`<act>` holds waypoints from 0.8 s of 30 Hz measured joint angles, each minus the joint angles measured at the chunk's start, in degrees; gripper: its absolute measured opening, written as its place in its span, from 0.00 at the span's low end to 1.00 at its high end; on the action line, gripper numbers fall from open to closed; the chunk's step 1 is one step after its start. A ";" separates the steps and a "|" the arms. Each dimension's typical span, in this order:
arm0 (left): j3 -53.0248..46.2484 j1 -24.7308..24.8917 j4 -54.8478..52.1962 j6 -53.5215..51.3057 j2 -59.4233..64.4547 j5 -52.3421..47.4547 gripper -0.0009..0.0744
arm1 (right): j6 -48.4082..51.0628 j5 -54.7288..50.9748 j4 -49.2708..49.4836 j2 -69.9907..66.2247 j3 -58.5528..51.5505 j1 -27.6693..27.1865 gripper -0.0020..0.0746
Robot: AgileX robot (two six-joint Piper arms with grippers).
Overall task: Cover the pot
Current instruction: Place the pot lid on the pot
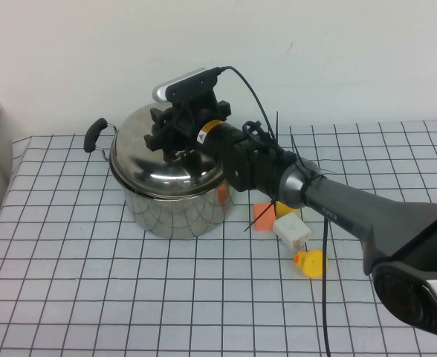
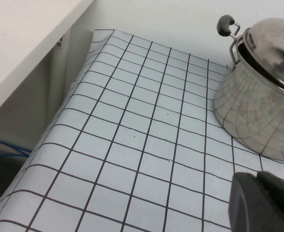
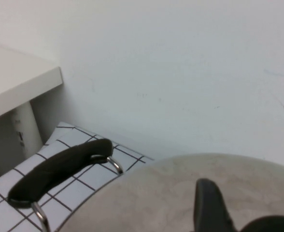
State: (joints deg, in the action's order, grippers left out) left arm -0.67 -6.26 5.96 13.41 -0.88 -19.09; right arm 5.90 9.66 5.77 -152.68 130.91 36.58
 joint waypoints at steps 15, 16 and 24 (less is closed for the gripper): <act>0.00 0.00 0.00 -0.10 0.00 0.00 0.01 | -0.23 -4.18 -2.14 -0.03 0.74 0.00 0.63; 0.00 0.00 0.00 -0.10 0.00 0.00 0.01 | -0.23 -4.61 -2.14 -0.03 0.86 0.00 0.64; 0.00 0.00 0.00 -0.10 0.00 0.00 0.01 | 0.81 -22.87 -2.48 8.61 0.86 0.00 0.59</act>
State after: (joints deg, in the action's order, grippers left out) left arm -0.67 -6.26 5.96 13.31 -0.88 -19.09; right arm 6.71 -13.21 3.29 -144.07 131.78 36.58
